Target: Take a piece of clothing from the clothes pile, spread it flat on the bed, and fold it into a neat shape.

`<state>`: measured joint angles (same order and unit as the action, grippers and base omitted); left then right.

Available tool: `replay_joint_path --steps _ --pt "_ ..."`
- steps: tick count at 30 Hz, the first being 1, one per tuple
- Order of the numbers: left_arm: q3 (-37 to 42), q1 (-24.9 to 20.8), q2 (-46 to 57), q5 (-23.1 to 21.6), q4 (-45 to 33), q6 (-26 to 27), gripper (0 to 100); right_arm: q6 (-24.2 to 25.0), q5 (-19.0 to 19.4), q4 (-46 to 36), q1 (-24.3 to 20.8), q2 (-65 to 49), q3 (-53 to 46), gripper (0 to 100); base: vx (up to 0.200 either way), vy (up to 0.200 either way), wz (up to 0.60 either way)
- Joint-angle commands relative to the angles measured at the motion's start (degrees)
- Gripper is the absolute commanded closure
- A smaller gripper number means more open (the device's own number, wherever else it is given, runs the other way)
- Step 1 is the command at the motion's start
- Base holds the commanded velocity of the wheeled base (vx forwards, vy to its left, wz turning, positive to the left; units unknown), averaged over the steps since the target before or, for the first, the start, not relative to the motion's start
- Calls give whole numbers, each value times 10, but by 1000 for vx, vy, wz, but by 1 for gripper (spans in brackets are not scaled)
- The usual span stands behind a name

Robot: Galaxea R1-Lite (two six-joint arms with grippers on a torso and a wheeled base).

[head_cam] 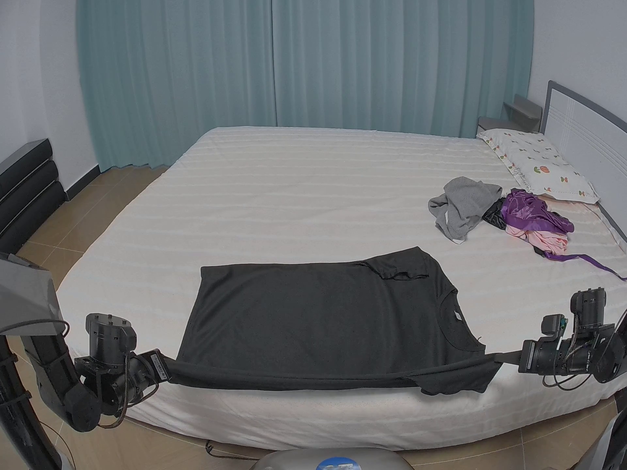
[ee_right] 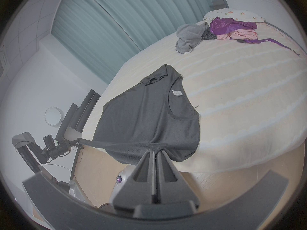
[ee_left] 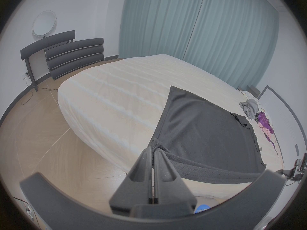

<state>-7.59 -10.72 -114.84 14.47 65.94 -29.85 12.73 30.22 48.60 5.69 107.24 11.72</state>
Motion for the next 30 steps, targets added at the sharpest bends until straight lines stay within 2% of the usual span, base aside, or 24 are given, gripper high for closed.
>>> replay_joint_path --steps 1,9,13,21,30 --pt "12 0 8 0 1 0 100 -1 -1 -2 -2 -19 -5 100 0 0 0" --pt "43 -2 22 0 7 1 100 -9 -2 -2 -6 -53 -63 100 0 0 0" --pt "35 -2 21 0 7 1 100 -9 -2 -1 -6 -53 -63 100 0 0 0" --pt "-40 -1 7 0 -4 3 100 -3 -5 -9 -7 -19 4 100 0 0 0" --pt "-116 3 10 0 -109 20 100 -3 -6 -18 -8 33 58 100 0 0 0"
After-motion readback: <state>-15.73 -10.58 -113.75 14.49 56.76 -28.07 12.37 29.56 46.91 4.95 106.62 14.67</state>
